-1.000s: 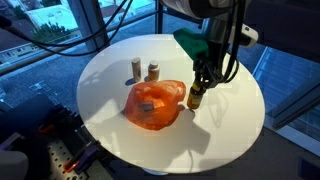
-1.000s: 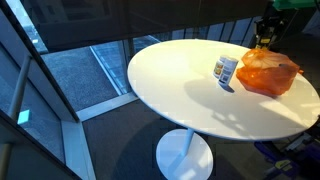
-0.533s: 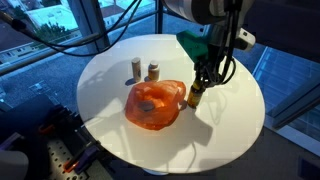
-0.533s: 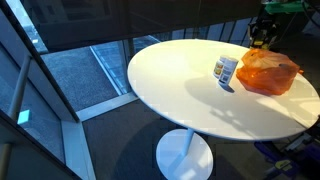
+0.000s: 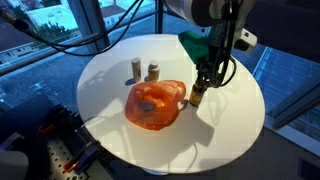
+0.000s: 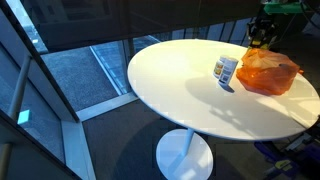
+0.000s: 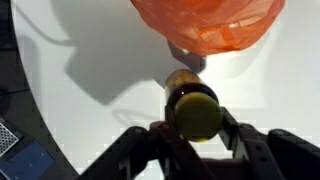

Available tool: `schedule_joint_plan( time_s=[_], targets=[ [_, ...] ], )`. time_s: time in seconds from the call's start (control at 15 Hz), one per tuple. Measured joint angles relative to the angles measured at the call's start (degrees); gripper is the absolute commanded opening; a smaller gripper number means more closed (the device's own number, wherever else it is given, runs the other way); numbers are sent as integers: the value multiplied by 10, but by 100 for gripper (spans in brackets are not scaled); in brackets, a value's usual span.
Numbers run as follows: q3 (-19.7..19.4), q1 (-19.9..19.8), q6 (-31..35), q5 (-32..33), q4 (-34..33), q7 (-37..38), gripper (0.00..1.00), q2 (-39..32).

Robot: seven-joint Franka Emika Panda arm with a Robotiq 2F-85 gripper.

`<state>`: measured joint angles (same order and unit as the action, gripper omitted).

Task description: Move the yellow and brown bottle to the table

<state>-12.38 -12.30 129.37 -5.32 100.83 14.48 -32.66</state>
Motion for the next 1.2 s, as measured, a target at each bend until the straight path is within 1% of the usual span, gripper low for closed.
schedule_joint_plan(
  time_s=[0.47,0.53,0.6,0.73,0.8,0.87,1.0,1.2],
  targets=[
    [0,-1,20,0,0,0,20,-15],
    [0,-1,21,0,0,0,57,-17],
    [0,-1,21,0,0,0,71,-18],
    [0,-1,21,0,0,0,84,-20],
    [0,-1,19,0,0,0,93,-20],
    [0,-1,13,0,0,-1,100,-18],
    [0,3,-6,2,1,-6,100,-7],
    [1,18,-41,15,7,-8,100,33]
  ],
)
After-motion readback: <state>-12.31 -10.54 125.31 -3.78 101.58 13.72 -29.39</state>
